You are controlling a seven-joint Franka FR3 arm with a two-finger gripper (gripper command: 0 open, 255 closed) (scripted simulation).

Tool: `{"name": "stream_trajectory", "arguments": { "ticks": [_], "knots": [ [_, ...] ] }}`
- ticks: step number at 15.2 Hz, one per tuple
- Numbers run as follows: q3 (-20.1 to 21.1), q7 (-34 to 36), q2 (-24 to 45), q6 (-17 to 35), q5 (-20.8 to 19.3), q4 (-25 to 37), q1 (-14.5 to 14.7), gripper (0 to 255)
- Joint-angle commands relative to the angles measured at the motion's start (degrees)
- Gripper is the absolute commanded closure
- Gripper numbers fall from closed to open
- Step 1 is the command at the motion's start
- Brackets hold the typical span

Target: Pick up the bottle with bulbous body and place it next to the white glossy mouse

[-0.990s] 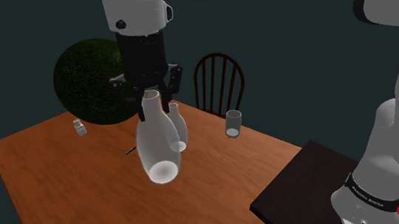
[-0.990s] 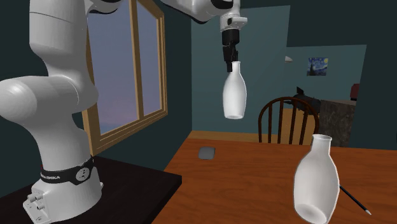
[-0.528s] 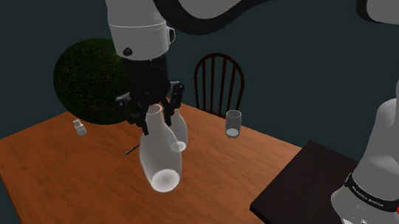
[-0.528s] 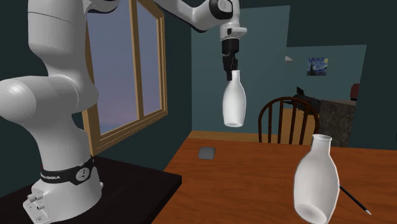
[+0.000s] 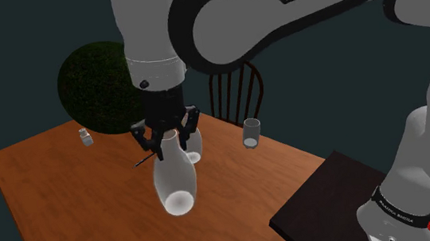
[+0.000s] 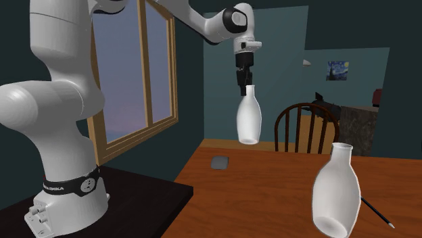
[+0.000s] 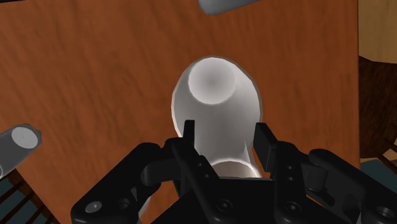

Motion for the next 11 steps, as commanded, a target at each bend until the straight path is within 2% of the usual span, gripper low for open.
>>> {"name": "stream_trajectory", "arguments": {
  "ticks": [1,11],
  "knots": [
    [-0.06,0.13,0.04,1.63,-0.10,-1.54,-0.08,255],
    [-0.43,1.37,1.64,8.77,-1.47,-7.43,-0.02,255]
  ]
}}
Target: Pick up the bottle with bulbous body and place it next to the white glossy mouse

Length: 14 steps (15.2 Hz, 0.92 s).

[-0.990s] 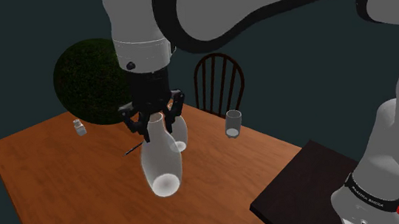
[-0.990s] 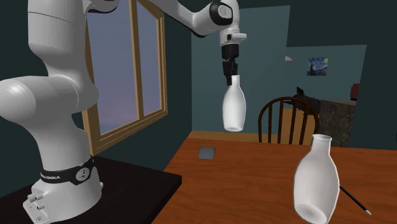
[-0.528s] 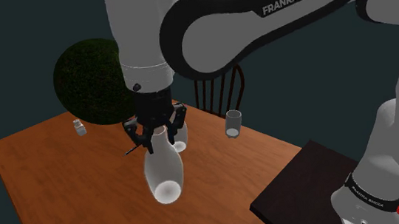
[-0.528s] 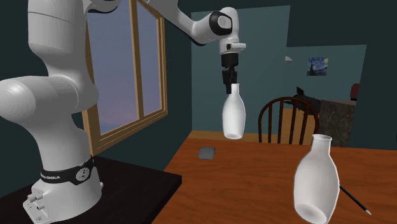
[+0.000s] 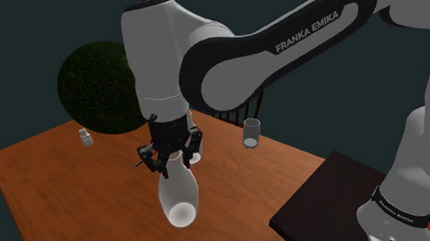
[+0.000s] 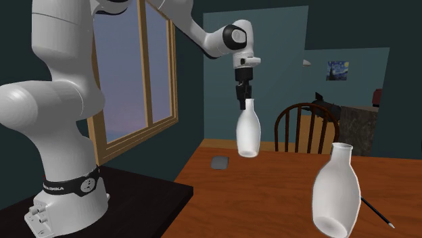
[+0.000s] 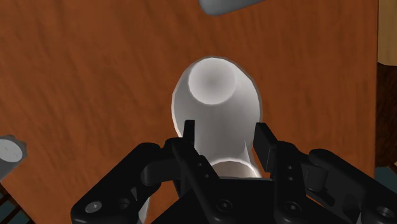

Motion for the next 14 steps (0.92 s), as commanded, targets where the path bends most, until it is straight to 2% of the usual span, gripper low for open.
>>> {"name": "stream_trajectory", "arguments": {
  "ticks": [1,14],
  "knots": [
    [-0.10,0.33,0.55,1.32,-0.44,-0.81,0.09,255],
    [-1.14,2.92,4.63,9.93,-3.79,-6.15,0.82,255]
  ]
}}
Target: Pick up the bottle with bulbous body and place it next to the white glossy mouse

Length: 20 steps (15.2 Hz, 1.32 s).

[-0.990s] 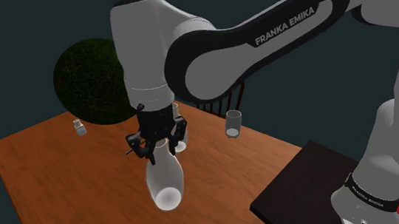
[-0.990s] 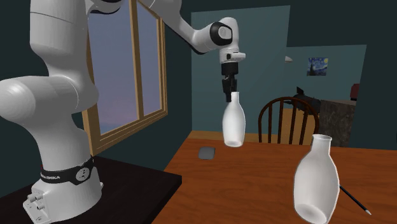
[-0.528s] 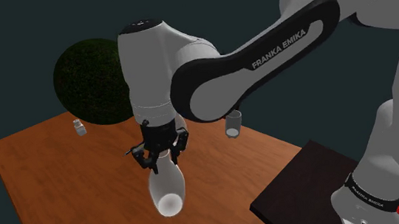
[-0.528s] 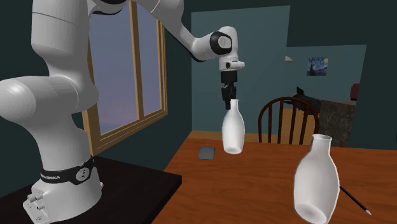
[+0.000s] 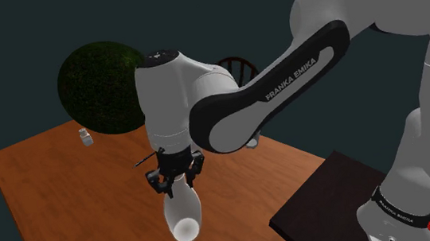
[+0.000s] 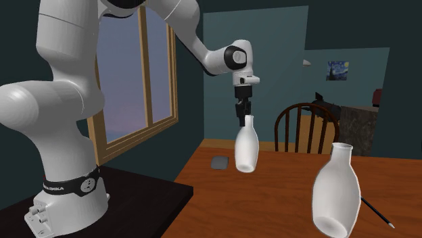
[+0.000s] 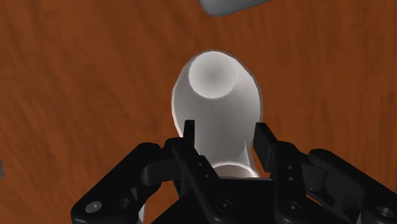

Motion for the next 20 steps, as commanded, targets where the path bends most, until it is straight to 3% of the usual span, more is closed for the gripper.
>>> {"name": "stream_trajectory", "arguments": {
  "ticks": [1,10,11,16,20],
  "knots": [
    [-0.23,0.51,0.82,1.30,-0.68,-0.57,0.20,255],
    [-0.43,0.88,1.43,2.25,-1.18,-1.03,0.35,255],
    [-0.43,0.88,1.42,2.25,-1.17,-1.04,0.34,0],
    [-0.43,0.87,1.41,2.24,-1.17,-1.04,0.34,0],
    [0.72,-1.02,-2.33,-3.71,1.78,1.85,-0.32,0]
  ]
}}
